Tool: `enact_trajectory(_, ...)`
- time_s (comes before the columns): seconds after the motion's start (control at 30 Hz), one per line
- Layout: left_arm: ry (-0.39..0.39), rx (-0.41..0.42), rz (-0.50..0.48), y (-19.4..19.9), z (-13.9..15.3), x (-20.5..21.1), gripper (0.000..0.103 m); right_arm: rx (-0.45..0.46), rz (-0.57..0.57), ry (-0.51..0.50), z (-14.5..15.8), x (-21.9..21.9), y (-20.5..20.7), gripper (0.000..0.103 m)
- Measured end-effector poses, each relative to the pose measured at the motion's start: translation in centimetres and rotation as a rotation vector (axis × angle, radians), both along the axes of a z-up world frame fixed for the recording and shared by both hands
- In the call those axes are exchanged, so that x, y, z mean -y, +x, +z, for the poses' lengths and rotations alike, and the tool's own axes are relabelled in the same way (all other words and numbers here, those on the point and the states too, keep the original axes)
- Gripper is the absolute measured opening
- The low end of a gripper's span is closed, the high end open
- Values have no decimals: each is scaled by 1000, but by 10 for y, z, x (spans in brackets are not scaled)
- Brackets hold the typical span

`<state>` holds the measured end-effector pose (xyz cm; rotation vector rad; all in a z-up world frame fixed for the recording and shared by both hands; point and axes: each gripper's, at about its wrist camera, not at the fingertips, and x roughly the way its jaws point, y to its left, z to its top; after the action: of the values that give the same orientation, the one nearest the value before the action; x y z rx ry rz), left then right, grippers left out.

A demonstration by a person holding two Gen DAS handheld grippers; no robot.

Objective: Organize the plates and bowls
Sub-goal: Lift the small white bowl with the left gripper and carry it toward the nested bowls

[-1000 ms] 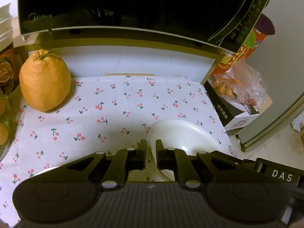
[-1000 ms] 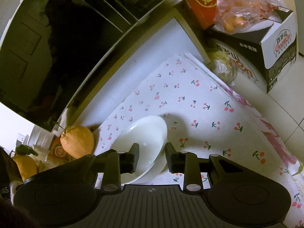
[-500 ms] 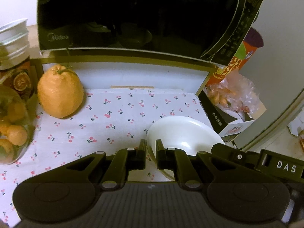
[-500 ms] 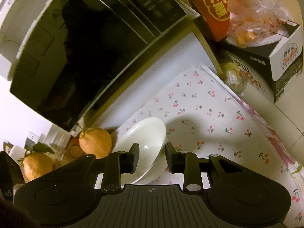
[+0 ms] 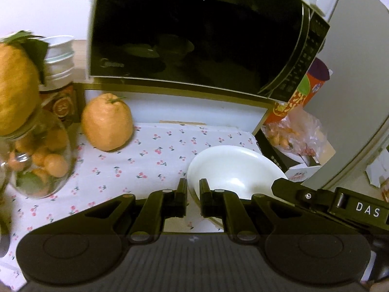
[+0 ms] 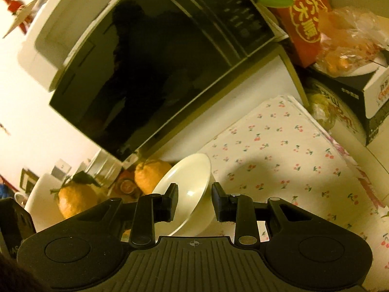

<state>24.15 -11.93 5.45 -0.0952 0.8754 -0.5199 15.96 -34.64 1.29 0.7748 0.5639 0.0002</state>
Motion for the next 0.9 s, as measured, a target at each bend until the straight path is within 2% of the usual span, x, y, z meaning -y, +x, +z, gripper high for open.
enact_trajectory(0.47,-31,-22,105,-23,-9,-56,9,24,117,-86,11,-56,3,29)
enact_trajectory(0.67,-62,-28,142,-27,-19,-75,10,13,169,-171,7,-82,8,30)
enact_trajectory(0.73,-62,-39,145,-25,-21,-77,10,8,182,-202,4,-88,10,30)
enact_trajectory(0.9,-17,-6,144,-27,-26,-79,9,-24,204,-246,-6,-100,18,30)
